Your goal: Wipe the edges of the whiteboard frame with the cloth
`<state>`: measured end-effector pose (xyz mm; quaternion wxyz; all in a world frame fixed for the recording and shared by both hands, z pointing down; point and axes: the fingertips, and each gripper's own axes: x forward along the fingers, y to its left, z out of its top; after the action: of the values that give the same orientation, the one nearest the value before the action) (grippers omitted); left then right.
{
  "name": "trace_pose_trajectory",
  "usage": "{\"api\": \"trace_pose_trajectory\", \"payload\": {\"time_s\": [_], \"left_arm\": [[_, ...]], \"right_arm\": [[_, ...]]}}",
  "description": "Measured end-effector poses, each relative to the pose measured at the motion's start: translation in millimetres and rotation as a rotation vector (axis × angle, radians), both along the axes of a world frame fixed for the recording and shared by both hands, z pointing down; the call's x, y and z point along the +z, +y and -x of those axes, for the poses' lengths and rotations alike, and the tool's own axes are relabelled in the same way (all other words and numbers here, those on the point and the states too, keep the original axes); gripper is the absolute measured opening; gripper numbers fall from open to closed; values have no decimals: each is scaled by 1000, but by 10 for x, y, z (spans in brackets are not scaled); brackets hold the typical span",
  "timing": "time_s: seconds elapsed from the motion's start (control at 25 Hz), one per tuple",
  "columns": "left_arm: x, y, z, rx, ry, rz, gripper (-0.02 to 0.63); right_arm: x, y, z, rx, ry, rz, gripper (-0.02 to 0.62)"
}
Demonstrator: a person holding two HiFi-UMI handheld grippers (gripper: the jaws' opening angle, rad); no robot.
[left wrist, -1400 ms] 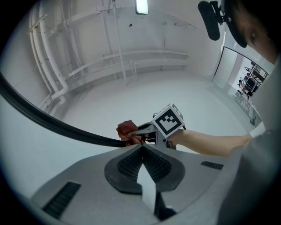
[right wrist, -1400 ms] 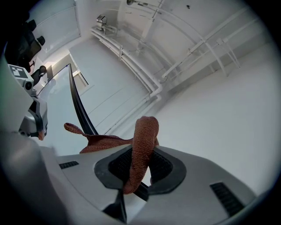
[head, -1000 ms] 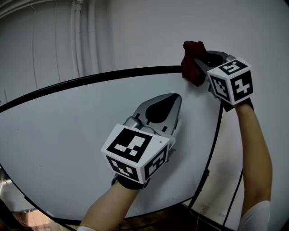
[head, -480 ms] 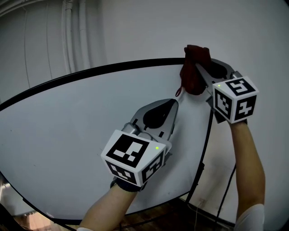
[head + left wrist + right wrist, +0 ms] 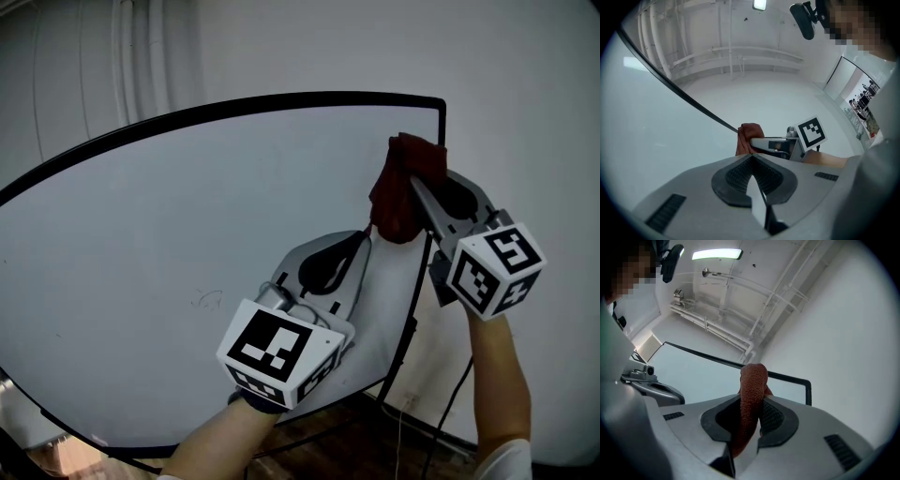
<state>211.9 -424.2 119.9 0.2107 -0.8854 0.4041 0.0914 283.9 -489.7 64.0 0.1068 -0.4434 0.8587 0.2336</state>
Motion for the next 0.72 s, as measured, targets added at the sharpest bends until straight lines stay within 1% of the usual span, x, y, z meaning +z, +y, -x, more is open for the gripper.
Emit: {"api": "trace_pose_trajectory", "payload": {"time_s": [0.08, 0.16, 0.4, 0.48, 0.6, 0.72], "left_arm": [[313, 130, 83, 7, -4, -2, 9], [483, 179, 144, 11, 4, 11, 9], [417, 62, 156, 18, 17, 85, 9], [608, 158, 231, 24, 6, 96, 9], [1031, 387, 430, 39, -6, 109, 9], [1236, 518, 569, 49, 5, 128, 9]], "right_arm": [[423, 184, 86, -17, -13, 24, 81], [701, 285, 141, -32, -25, 56, 81], [829, 234, 166, -64, -73, 166, 81], [1060, 329, 264, -65, -83, 195, 81], [1514, 567, 503, -53, -91, 217, 81], [1735, 725, 675, -50, -89, 231, 81]]}}
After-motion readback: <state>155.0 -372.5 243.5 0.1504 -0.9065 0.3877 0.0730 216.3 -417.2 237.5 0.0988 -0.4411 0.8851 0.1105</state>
